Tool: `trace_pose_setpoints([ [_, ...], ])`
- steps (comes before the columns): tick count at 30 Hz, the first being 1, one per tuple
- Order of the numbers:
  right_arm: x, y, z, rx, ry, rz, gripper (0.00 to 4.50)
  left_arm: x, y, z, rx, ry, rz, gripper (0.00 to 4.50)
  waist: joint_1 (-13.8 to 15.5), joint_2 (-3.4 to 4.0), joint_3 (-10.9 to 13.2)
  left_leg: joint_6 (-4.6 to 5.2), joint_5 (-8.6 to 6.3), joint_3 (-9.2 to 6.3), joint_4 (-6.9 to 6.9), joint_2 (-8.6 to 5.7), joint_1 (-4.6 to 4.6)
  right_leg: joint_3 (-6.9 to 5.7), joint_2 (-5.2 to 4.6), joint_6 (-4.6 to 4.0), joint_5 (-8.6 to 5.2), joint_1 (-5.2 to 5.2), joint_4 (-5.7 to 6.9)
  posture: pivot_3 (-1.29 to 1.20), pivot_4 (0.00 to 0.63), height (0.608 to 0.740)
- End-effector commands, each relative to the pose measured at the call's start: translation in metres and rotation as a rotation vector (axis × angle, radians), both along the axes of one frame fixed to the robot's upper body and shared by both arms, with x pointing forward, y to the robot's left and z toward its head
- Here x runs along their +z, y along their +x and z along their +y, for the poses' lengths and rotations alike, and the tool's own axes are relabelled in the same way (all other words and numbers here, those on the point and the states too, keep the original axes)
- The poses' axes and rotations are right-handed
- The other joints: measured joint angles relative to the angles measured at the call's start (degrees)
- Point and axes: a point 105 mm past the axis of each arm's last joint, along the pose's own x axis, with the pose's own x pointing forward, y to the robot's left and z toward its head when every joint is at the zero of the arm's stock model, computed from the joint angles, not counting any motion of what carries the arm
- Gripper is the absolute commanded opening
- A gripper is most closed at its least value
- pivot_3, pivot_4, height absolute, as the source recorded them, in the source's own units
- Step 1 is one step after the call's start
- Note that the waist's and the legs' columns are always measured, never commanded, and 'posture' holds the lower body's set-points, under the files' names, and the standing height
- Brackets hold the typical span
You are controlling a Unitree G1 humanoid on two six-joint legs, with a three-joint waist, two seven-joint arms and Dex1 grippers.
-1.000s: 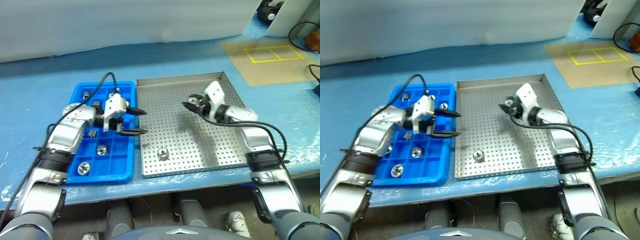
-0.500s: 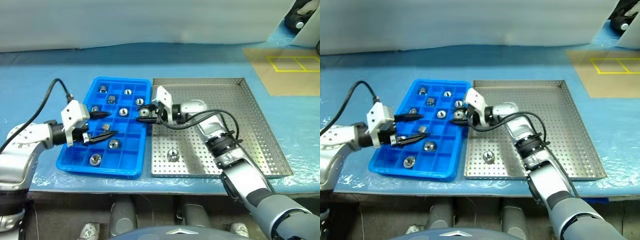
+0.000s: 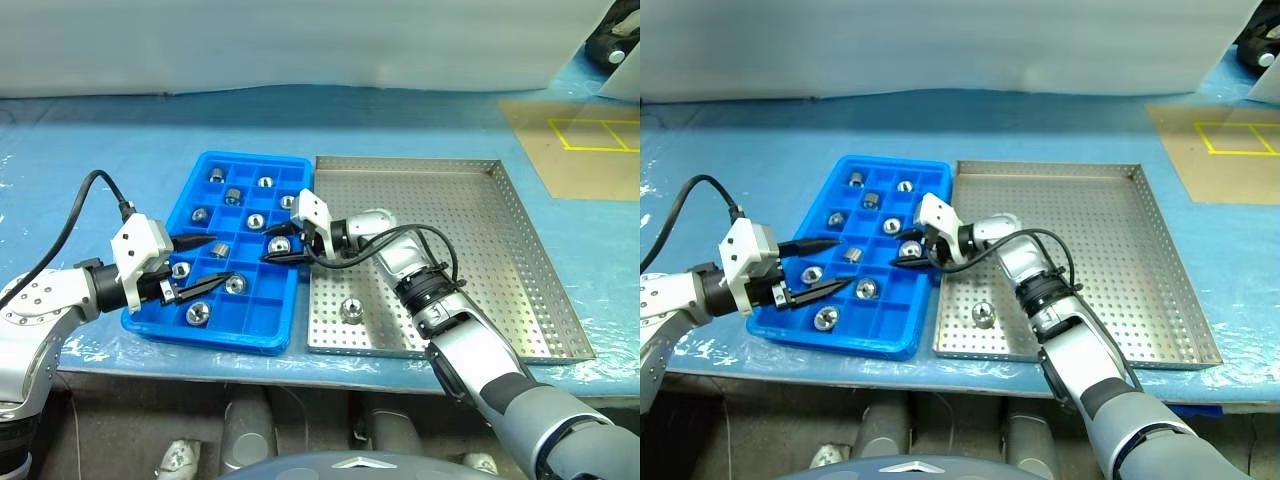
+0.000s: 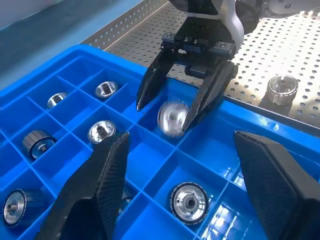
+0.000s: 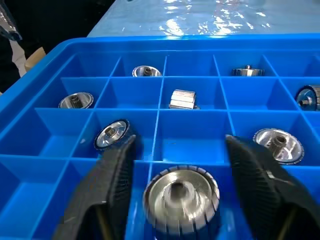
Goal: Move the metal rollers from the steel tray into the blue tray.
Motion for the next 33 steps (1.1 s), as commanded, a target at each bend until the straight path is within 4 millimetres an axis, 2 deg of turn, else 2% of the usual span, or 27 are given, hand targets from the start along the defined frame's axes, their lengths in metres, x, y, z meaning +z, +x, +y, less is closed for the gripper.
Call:
trace_pose_setpoints([
  [1,0.019,0.002,0.001,0.010,0.028,-0.049,3.33,0.008,0.002,-0.004,-0.030,0.005,-0.029,3.51,-0.1,0.00,0.0,0.00,0.00,0.00,0.00,0.00,0.00,0.00,0.00,0.00,0.00,0.00,0.00,0.17,0.150,0.740],
  [7,0.036,0.008,-0.014,-0.051,0.069,-0.090,3.33,0.012,0.012,-0.016,-0.096,-0.015,-0.039,3.51,-0.2,-0.01,0.0,-0.02,0.01,0.00,0.04,-0.01,0.02,0.02,0.00,0.00,0.00,0.01,0.05,0.11,0.150,0.740],
  [10,0.049,0.008,-0.029,-0.069,0.070,-0.132,3.33,0.014,0.018,-0.027,-0.148,-0.033,-0.045,3.51,-0.2,-0.01,0.0,-0.02,0.02,0.00,0.08,-0.03,0.01,0.03,0.00,0.00,0.00,0.01,0.09,0.06,0.150,0.740],
  [14,0.054,-0.003,-0.058,-0.066,0.018,-0.166,3.33,0.012,0.027,-0.049,-0.258,-0.048,-0.043,3.51,-0.5,-0.03,0.0,-0.09,0.06,0.01,0.11,-0.04,0.04,0.06,0.01,0.01,0.01,0.03,0.12,-0.03,0.150,0.740],
  [17,0.047,-0.013,-0.081,-0.086,-0.064,-0.199,3.33,0.008,0.031,-0.068,-0.354,-0.057,-0.035,3.51,-0.9,-0.03,0.0,-0.24,0.15,0.02,0.14,-0.06,0.08,0.13,0.04,0.03,0.02,0.06,0.12,-0.09,0.150,0.740],
  [19,0.044,-0.017,-0.088,-0.099,-0.085,-0.199,3.33,0.007,0.032,-0.075,-0.390,-0.057,-0.030,3.51,-1.3,-0.04,0.0,-0.26,0.17,0.03,0.14,-0.06,0.12,0.17,0.05,0.03,0.02,0.06,0.14,-0.11,0.150,0.740],
  [24,0.029,-0.041,-0.120,-0.179,-0.160,-0.157,3.33,-0.015,0.028,-0.104,-0.606,-0.018,0.026,3.51,-3.0,-0.01,0.0,-0.26,0.17,0.06,0.13,-0.09,0.20,0.26,0.07,0.03,0.02,0.10,0.13,-0.31,0.150,0.740],
  [33,0.017,-0.060,-0.142,-0.355,-0.191,-0.126,3.33,-0.032,0.030,-0.135,-0.795,-0.017,0.068,3.51,-7.0,0.00,-0.1,-0.01,0.03,0.10,0.23,-0.11,0.31,0.40,0.09,0.07,0.04,0.19,0.14,-0.48,0.150,0.740],
])
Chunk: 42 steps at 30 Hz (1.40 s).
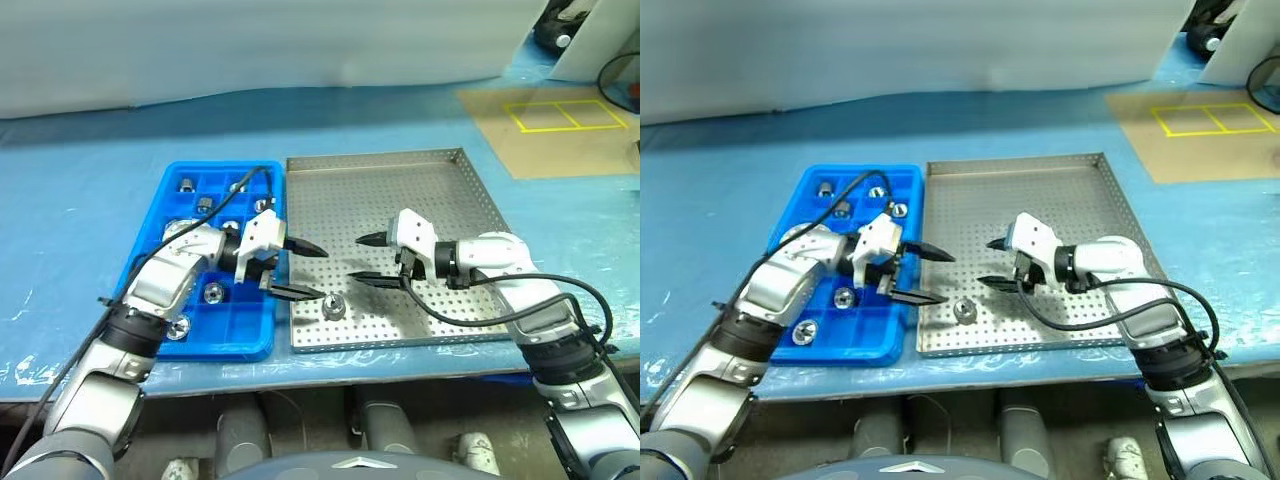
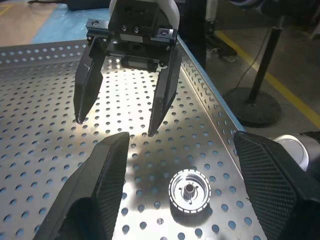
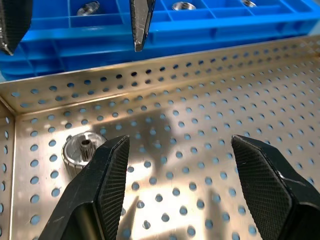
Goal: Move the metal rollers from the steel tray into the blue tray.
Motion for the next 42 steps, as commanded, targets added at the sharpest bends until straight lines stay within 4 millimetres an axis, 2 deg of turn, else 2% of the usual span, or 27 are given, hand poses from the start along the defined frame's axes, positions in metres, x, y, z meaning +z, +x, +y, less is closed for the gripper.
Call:
trace_pose_setpoints([
  [1,0.009,-0.011,-0.006,-0.048,0.013,-0.033,3.33,-0.002,0.000,-0.006,-0.068,0.010,-0.013,3.51,-0.6,-0.01,0.0,0.03,-0.02,0.00,0.02,-0.01,-0.01,0.01,0.00,0.00,0.00,0.02,-0.04,-0.49,0.150,0.740],
  [5,0.005,-0.021,-0.009,-0.069,0.008,-0.018,3.33,-0.002,0.000,-0.005,-0.086,0.008,-0.011,3.51,-1.8,-0.01,0.0,0.13,-0.07,0.04,0.05,-0.02,-0.03,0.06,0.00,0.01,0.01,0.01,-0.11,-0.51,0.150,0.740],
  [10,-0.006,-0.036,-0.008,-0.068,-0.007,0.024,3.33,-0.004,-0.002,0.017,-0.065,0.057,-0.035,3.51,-2.0,-0.01,0.0,0.12,-0.07,0.04,0.06,0.00,0.00,0.04,0.00,0.02,0.00,0.03,-0.11,-0.48,0.150,0.740],
  [15,-0.022,-0.056,-0.008,-0.006,-0.062,0.067,3.33,0.003,-0.001,0.037,0.008,0.074,-0.072,3.51,-1.8,0.00,0.0,0.15,-0.10,0.04,0.06,-0.02,-0.03,0.00,-0.02,0.03,-0.01,0.05,-0.15,-0.42,0.150,0.740],
  [19,-0.029,-0.064,-0.006,0.029,-0.065,0.099,3.33,0.006,-0.010,0.043,0.037,0.078,-0.085,3.51,-1.6,0.00,0.0,0.17,-0.11,0.03,0.06,-0.01,-0.03,-0.04,-0.03,0.03,-0.01,0.10,-0.19,-0.36,0.150,0.740],
  [24,-0.027,-0.062,0.002,0.074,-0.050,0.094,3.33,0.008,-0.031,0.044,0.066,0.064,-0.053,3.51,-1.4,0.00,0.0,0.15,-0.10,0.02,-0.01,0.03,0.02,-0.09,-0.03,0.04,-0.02,0.10,-0.18,-0.30,0.150,0.740],
  [28,-0.025,-0.061,0.017,0.142,-0.025,0.093,3.33,0.006,-0.038,0.046,0.099,0.075,-0.033,3.51,-1.1,0.01,0.0,0.13,-0.09,0.01,0.02,0.04,0.05,-0.09,-0.03,0.04,-0.02,0.11,-0.14,-0.27,0.150,0.740],
  [33,-0.014,-0.047,0.034,0.216,-0.010,0.048,3.33,0.010,-0.038,0.046,0.138,0.068,-0.036,3.51,-0.2,0.02,0.0,0.12,-0.08,0.01,0.08,0.02,0.10,-0.08,-0.04,0.05,-0.02,0.14,-0.04,-0.23,0.150,0.740],
  [36,-0.008,-0.036,0.036,0.229,-0.007,0.028,3.33,0.012,-0.037,0.047,0.155,0.065,-0.036,3.51,0.1,0.02,0.0,0.09,-0.06,0.01,0.07,0.03,0.12,-0.08,-0.04,0.04,-0.02,0.14,0.00,-0.21,0.150,0.740],
  [40,-0.009,-0.029,0.037,0.236,-0.015,0.018,3.33,0.012,-0.037,0.048,0.174,0.059,-0.036,3.51,0.6,0.02,0.0,0.11,-0.07,0.00,0.04,0.02,0.08,-0.09,-0.04,0.02,-0.01,0.15,-0.04,-0.20,0.150,0.740],
  [42,-0.013,-0.032,0.040,0.249,-0.011,0.035,3.33,0.011,-0.036,0.048,0.182,0.058,-0.038,3.51,0.7,0.02,0.0,0.11,-0.07,0.00,0.01,0.02,0.08,-0.10,-0.04,0.02,-0.01,0.14,-0.05,-0.20,0.150,0.740],
])
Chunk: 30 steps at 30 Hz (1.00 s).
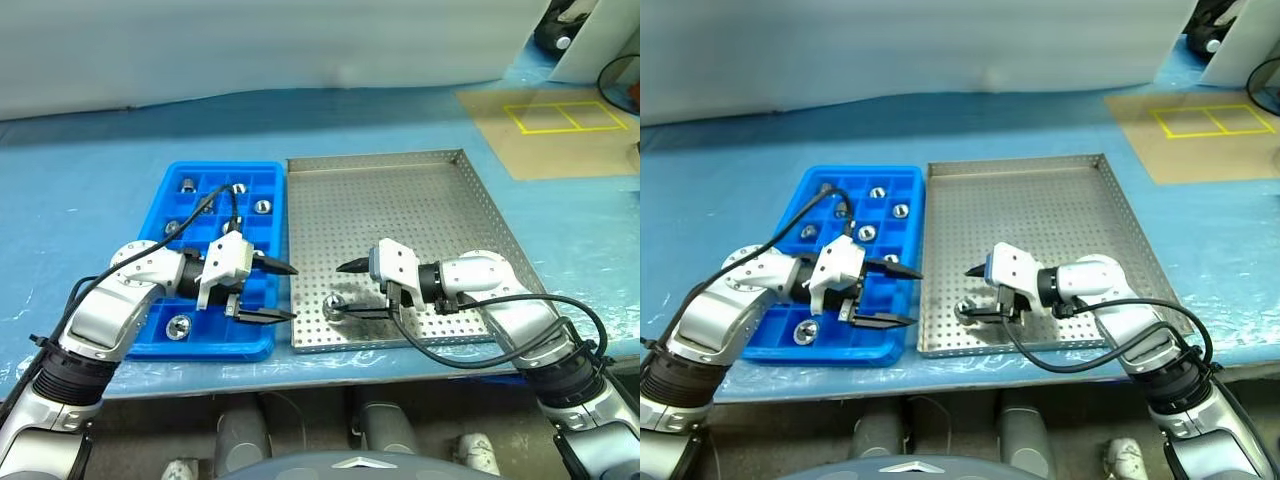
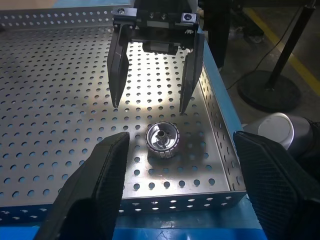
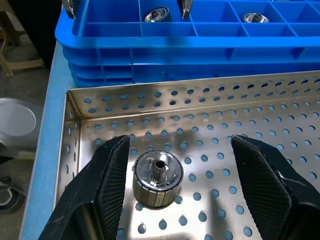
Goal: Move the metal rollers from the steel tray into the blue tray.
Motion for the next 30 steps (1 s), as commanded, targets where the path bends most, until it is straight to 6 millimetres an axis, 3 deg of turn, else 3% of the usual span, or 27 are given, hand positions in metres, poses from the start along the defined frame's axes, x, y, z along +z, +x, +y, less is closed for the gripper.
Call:
trace_pose_setpoints([
  [1,0.000,-0.007,0.010,0.045,0.025,0.007,3.33,0.008,-0.002,0.001,0.005,-0.019,-0.035,3.51,0.3,0.00,0.0,0.00,0.00,0.00,0.00,0.01,0.00,0.00,0.00,0.00,0.00,0.00,0.00,-0.20,0.150,0.740],
  [6,-0.017,-0.006,0.013,0.032,0.020,0.075,3.33,0.008,0.000,-0.001,0.007,-0.026,-0.039,3.51,0.6,0.00,0.0,-0.02,0.01,0.00,0.03,0.01,0.05,0.01,0.00,0.00,0.00,0.01,0.05,-0.19,0.150,0.740],
  [20,-0.047,0.021,0.012,-0.022,-0.018,0.095,3.33,0.012,0.006,0.003,0.030,-0.024,-0.062,3.51,0.7,0.00,0.0,-0.03,0.02,0.00,0.07,0.00,0.06,0.02,0.00,-0.01,0.01,0.03,0.11,-0.16,0.150,0.740],
  [23,-0.049,0.016,0.014,0.002,-0.017,0.101,2.73,0.013,0.006,0.004,0.033,-0.022,-0.065,3.51,0.8,0.00,0.0,-0.05,0.03,-0.01,0.08,0.01,0.08,0.01,0.00,0.00,0.01,0.04,0.15,-0.16,0.150,0.740],
  [26,-0.049,0.017,0.014,-0.010,-0.014,0.091,1.76,0.013,0.007,0.004,0.035,-0.021,-0.067,3.51,0.8,0.00,0.0,-0.04,0.03,-0.01,0.08,0.00,0.07,0.01,0.00,-0.01,0.01,0.04,0.14,-0.16,0.150,0.740],
  [30,-0.046,0.018,0.014,-0.001,0.003,0.092,1.68,0.012,0.010,0.005,0.038,-0.019,-0.069,3.51,0.8,0.00,0.0,-0.05,0.03,-0.01,0.08,0.01,0.07,0.01,0.00,-0.01,0.01,0.04,0.14,-0.16,0.150,0.740],
])
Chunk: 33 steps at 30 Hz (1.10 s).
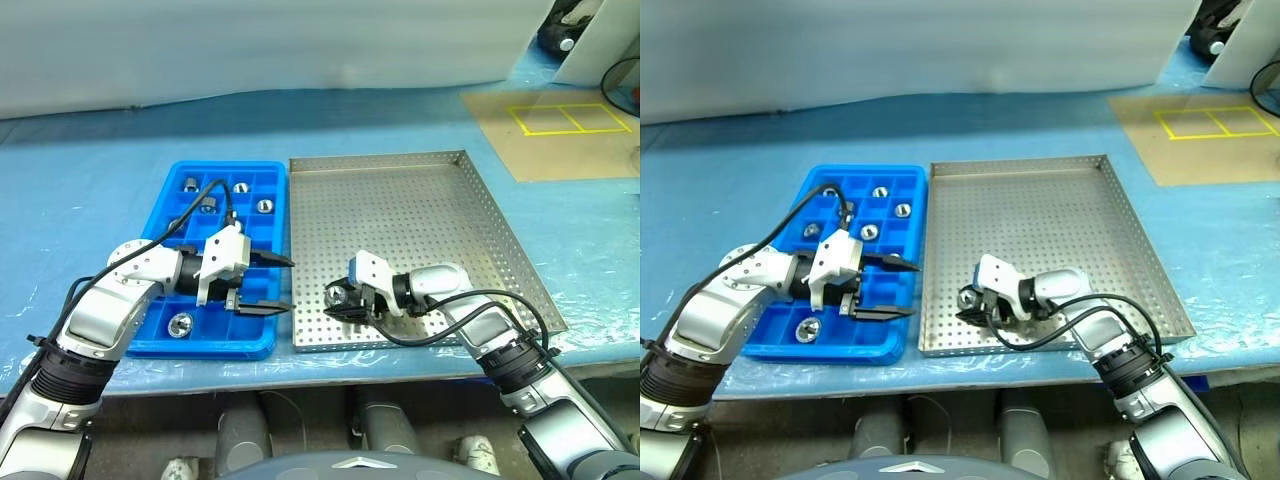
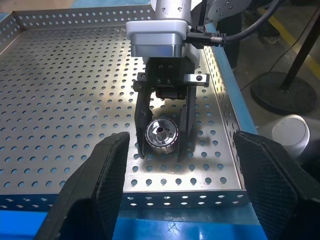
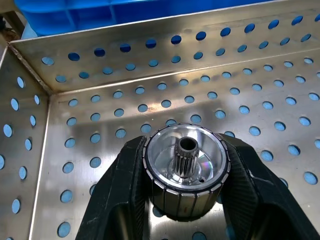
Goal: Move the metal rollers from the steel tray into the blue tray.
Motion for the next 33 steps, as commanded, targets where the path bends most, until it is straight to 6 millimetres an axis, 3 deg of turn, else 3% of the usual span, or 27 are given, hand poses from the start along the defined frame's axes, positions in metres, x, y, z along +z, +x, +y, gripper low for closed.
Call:
trace_pose_setpoints([
  [1,0.008,0.003,0.003,-0.006,0.027,-0.022,1.68,0.010,0.003,0.002,0.000,-0.007,-0.049,3.51,0.0,0.00,0.0,0.00,0.00,0.00,0.00,0.00,0.00,0.00,0.00,0.00,0.00,0.00,0.00,-0.16,0.150,0.740],
  [3,0.011,0.010,0.003,-0.030,0.026,-0.053,1.68,0.011,0.004,0.005,0.011,-0.006,-0.055,3.51,0.0,0.00,0.0,0.00,0.00,0.00,0.01,0.00,0.00,0.00,0.00,0.00,0.00,0.00,0.00,-0.15,0.150,0.740],
  [11,0.065,0.029,0.026,0.041,0.125,-0.163,1.68,0.038,0.020,0.040,0.161,-0.013,-0.119,3.51,0.0,0.00,0.0,-0.05,0.03,-0.01,0.01,0.00,0.01,0.01,0.01,-0.01,0.01,-0.09,0.13,-0.08,0.150,0.740],
  [17,0.073,0.025,0.058,0.183,0.151,-0.184,1.68,0.048,0.024,0.074,0.310,0.030,-0.170,3.51,0.8,-0.02,0.0,-0.02,0.01,-0.03,-0.06,0.01,-0.13,-0.09,0.00,-0.03,0.00,-0.14,0.00,0.03,0.150,0.740],
  [23,0.078,0.003,0.091,0.367,0.199,-0.104,1.68,0.047,0.004,0.083,0.386,0.038,-0.161,3.51,2.3,-0.04,0.0,-0.03,0.01,-0.08,-0.09,0.04,-0.28,-0.19,-0.02,-0.05,-0.01,-0.26,0.00,0.13,0.150,0.740],
  [33,0.073,-0.024,0.119,0.546,0.216,-0.023,1.68,0.039,-0.032,0.086,0.462,0.033,-0.090,3.51,5.1,-0.09,0.0,-0.06,0.02,-0.17,-0.11,0.07,-0.26,-0.27,-0.06,-0.05,-0.03,-0.23,0.05,0.26,0.150,0.740],
])
